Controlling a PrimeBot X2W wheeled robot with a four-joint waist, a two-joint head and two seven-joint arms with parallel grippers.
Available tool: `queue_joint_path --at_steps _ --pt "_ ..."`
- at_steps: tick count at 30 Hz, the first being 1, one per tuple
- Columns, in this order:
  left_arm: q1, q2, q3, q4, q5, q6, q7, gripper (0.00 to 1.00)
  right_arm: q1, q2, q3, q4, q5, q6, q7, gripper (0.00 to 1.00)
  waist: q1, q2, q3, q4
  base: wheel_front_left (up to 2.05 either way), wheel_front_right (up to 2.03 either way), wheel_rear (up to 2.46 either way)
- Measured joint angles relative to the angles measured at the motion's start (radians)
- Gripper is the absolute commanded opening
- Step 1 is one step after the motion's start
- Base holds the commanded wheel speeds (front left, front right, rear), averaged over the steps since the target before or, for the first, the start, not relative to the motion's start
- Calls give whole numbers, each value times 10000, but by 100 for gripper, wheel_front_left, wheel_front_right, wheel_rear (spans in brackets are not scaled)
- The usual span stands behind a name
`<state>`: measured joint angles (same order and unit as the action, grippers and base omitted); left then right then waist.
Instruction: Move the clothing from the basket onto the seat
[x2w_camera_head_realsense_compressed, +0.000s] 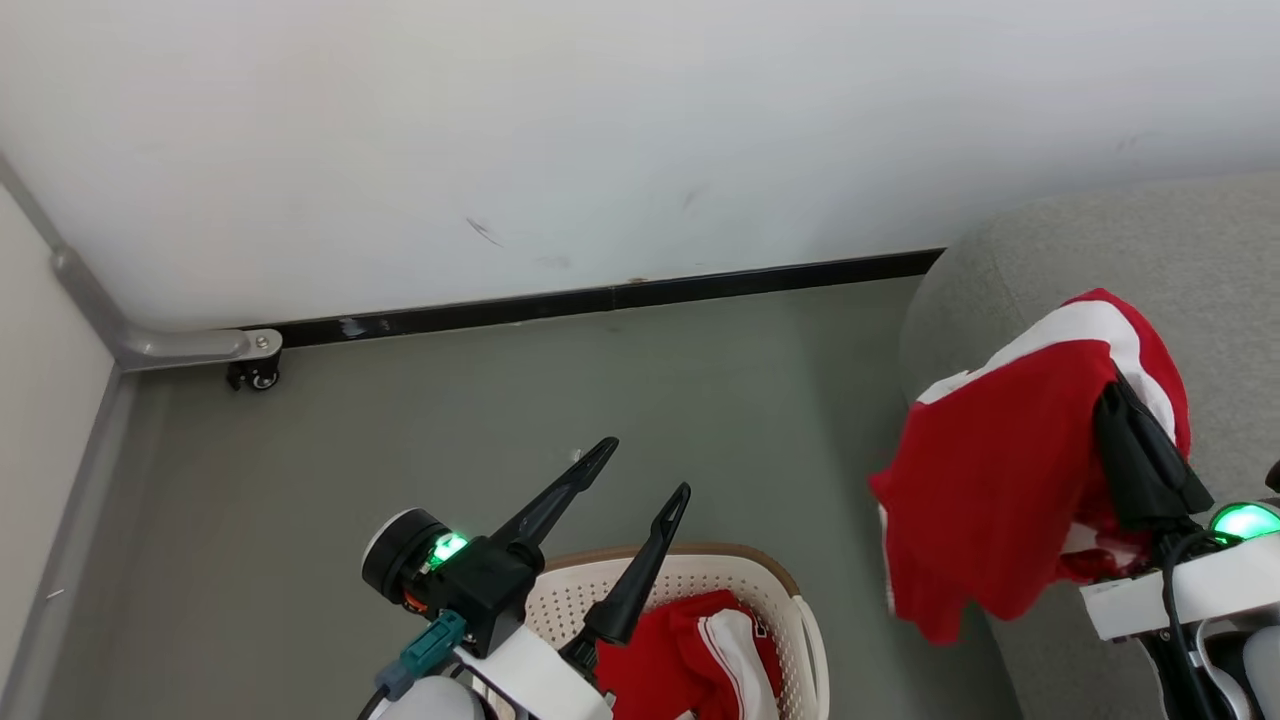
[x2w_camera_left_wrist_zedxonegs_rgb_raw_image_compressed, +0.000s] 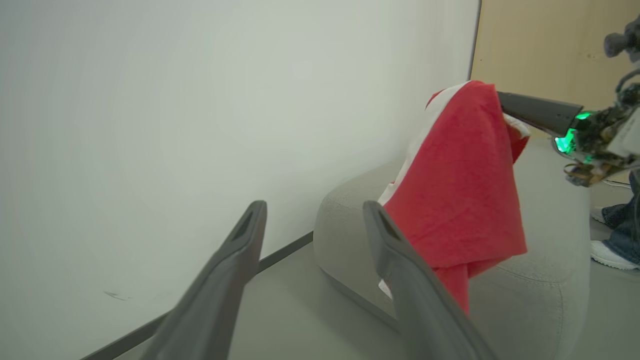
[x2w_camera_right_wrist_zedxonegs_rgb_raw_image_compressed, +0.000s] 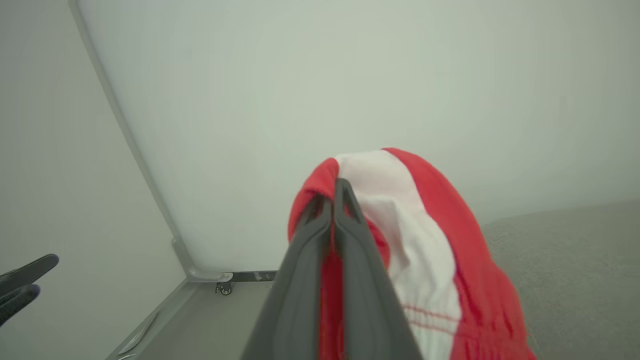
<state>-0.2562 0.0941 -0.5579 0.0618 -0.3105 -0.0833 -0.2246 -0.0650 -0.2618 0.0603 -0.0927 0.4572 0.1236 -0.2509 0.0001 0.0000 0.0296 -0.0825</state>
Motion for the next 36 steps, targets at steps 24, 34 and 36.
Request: queue_joint_path --at_steps 24,34,36 --pt "-25 -17 -343 113 -58 -174 -146 100 1233 462 -838 -732 -276 0 0 0 0 0 117 -1697 0 0 0" --pt "-20 -12 -339 -245 140 -50 -148 100 909 274 -830 -366 15 0 0 0 0 0 479 -2001 0 0 0" --pt "-20 4 -332 -336 186 29 -148 100 451 90 -821 -192 48 0 0 0 0 0 598 -1984 0 0 0"
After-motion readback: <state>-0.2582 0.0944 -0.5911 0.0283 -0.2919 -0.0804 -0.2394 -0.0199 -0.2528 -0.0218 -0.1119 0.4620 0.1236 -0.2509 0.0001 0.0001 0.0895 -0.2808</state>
